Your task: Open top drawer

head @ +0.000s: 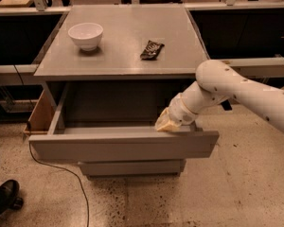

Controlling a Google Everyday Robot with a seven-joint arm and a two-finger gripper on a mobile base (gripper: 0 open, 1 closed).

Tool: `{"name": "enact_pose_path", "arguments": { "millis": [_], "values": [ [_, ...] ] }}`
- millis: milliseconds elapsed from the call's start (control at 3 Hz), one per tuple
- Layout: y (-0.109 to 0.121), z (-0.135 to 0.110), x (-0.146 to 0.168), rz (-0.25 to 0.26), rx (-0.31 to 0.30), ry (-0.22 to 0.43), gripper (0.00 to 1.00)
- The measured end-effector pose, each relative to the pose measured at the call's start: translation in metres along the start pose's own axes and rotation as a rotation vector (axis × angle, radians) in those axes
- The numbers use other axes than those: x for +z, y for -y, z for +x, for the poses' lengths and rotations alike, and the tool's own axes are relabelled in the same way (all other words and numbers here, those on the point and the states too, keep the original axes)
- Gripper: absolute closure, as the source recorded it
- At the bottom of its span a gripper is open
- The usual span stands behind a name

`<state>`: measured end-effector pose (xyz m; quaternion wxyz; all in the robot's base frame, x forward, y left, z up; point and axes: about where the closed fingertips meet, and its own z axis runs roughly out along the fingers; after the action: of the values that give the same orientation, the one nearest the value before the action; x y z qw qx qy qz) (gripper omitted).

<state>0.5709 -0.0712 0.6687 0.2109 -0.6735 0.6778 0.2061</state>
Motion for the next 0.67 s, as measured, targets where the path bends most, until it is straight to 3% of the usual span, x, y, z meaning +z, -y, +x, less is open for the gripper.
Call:
{"name": "enact_pose_path", "arguments": {
  "millis": [333,667],
  "values": [
    [0.001,0.0,0.0,-0.002,0.0,0.0,1.0],
    [-0.042,-0.001,-0.001,-0.086,0.025,-0.005,1.0]
  ]
}}
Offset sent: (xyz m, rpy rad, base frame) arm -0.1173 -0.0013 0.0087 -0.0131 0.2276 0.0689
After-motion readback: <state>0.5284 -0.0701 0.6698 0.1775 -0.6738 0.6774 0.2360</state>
